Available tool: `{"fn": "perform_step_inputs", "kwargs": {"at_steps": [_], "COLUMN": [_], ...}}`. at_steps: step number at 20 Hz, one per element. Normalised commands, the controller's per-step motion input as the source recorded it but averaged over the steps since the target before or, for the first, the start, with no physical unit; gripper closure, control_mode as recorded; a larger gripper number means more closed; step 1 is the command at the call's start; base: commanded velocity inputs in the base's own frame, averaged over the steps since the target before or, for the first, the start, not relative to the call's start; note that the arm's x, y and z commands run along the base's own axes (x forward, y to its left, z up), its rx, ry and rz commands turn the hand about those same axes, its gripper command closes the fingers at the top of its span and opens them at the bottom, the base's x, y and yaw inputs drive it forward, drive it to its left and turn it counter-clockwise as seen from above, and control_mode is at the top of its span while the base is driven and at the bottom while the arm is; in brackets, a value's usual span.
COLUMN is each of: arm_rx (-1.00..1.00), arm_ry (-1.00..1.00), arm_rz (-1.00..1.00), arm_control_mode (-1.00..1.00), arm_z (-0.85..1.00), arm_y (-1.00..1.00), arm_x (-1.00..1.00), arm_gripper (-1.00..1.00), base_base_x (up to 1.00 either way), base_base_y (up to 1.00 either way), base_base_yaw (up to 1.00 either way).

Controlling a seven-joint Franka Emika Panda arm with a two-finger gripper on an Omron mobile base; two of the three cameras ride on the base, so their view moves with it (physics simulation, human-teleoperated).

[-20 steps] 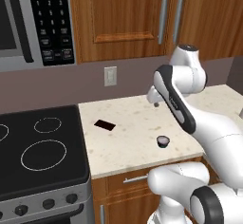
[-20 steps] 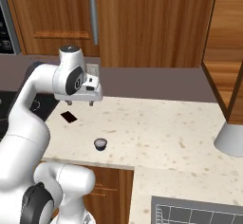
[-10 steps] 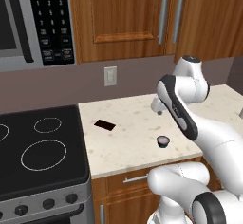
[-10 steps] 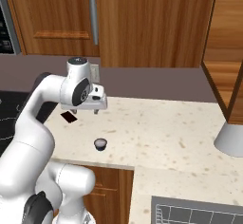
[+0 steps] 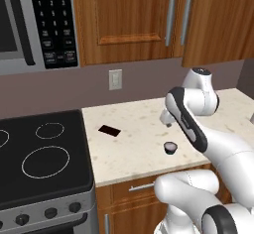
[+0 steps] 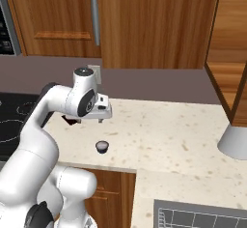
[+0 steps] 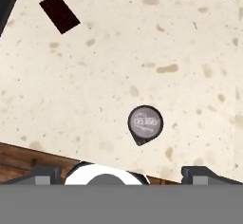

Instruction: Pick the yogurt and canned food from the counter and place them in the cabinets closest to them.

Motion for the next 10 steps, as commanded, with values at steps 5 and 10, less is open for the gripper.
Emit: {"fn": "perform_step_inputs", "kwargs": {"at_steps": [5, 10], "arm_rx": [0.00, 0.00], "arm_ry": [0.05, 0.06], "arm_rz": [0.01, 0.01], "arm_control_mode": [-1.00, -1.00], "arm_z": [-0.30, -0.30], "arm_y": [-0.04, -0.05], "arm_x": [0.05, 0.08], "arm_gripper": [-1.00, -1.00], "base_base_x": [0.00, 0.00], "base_base_y": [0.00, 0.00], "base_base_yaw": [0.00, 0.00]}}
